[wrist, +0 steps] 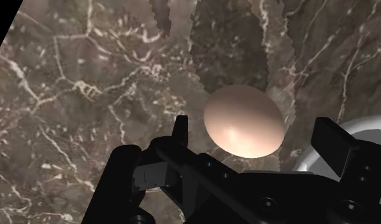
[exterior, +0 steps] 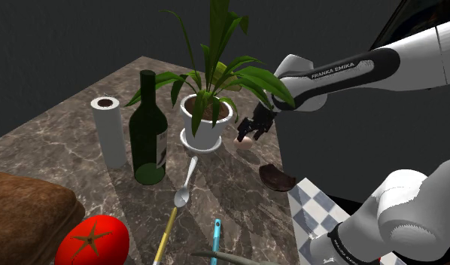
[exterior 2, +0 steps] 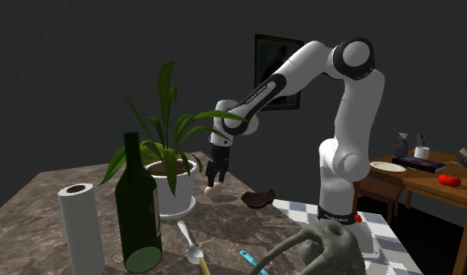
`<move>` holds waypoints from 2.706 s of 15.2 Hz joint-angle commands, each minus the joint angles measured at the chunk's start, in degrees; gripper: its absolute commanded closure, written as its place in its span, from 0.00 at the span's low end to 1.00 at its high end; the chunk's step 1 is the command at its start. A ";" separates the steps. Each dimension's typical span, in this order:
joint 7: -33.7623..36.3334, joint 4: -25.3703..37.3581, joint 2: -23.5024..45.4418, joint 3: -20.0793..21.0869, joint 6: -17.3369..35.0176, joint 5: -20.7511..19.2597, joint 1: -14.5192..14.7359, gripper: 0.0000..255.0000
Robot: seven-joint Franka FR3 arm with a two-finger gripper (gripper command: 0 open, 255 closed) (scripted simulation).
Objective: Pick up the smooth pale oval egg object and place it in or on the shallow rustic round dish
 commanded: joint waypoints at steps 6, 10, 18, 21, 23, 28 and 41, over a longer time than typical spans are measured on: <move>-1.00 -0.73 3.21 0.23 3.95 1.71 0.78 0.00; -1.01 -0.73 3.21 0.23 3.95 1.71 0.78 0.00; -1.00 -0.72 3.19 0.23 3.92 1.70 0.78 1.00; -1.01 -0.73 3.21 0.23 3.95 1.71 0.78 1.00; -0.26 -0.26 1.95 0.29 2.28 0.96 0.58 1.00; 1.35 1.18 -0.94 0.45 -1.91 -0.60 0.12 1.00; 4.43 6.49 -6.63 0.82 -12.67 -3.16 -0.71 1.00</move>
